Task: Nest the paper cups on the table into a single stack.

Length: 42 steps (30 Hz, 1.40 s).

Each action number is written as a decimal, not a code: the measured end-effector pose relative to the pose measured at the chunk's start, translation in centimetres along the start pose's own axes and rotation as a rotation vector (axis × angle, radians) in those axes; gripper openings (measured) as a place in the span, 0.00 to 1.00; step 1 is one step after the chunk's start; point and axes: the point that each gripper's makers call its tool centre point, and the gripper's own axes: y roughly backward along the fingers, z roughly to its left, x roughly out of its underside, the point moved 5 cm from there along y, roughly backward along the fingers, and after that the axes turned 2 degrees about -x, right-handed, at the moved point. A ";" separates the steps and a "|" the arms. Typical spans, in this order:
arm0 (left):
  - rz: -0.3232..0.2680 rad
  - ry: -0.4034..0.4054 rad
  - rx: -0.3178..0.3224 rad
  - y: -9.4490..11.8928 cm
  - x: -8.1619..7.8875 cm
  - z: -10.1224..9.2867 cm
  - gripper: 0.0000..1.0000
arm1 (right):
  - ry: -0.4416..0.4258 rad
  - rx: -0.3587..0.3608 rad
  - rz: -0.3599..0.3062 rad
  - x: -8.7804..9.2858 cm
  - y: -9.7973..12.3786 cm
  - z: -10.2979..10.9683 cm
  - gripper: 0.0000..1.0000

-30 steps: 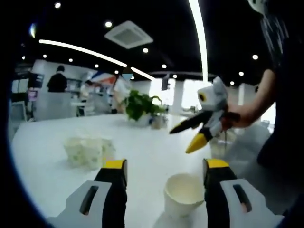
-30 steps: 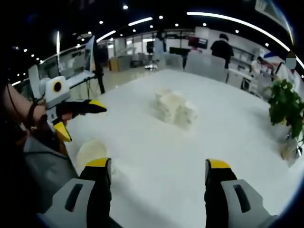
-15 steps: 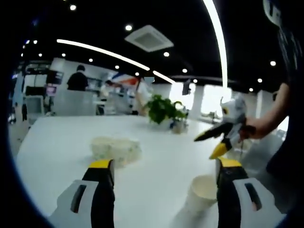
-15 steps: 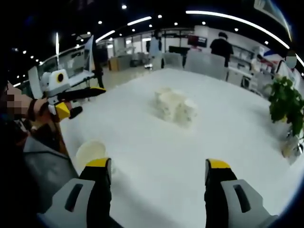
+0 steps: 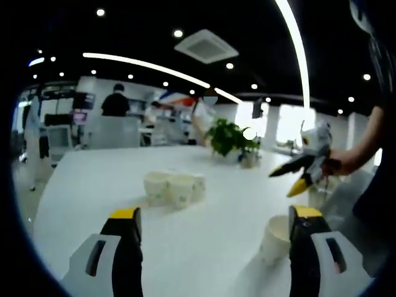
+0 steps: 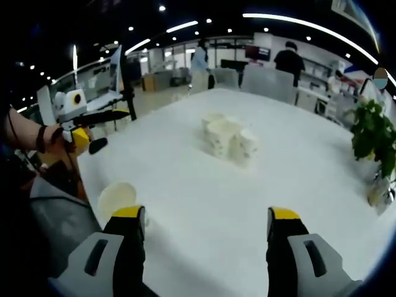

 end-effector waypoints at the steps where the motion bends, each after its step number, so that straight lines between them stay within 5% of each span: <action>1: 0.014 0.005 0.001 0.1 0.2 0.0 0.99 | 0.001 0.000 0.000 0.0 0.0 0.0 0.79; 16: 0.054 0.017 -0.026 1.1 1.0 0.1 0.99 | 0.073 -0.036 -0.012 -1.9 -0.1 -0.1 0.80; 21: 0.049 0.009 -0.030 1.1 0.6 0.3 0.99 | 0.225 -0.103 -0.028 -4.8 -0.6 -0.9 0.77; 28: 0.070 0.010 -0.030 0.9 0.9 0.5 0.99 | 0.519 -0.165 0.058 -8.6 -3.1 -2.4 0.65; 36: 0.069 0.022 -0.050 1.0 1.2 0.5 0.99 | 0.643 -0.283 0.074 -12.1 -7.2 -2.5 0.57; 42: 0.078 0.029 -0.065 1.0 1.5 0.7 0.99 | 0.702 -0.361 0.111 -13.3 -10.6 -3.1 0.41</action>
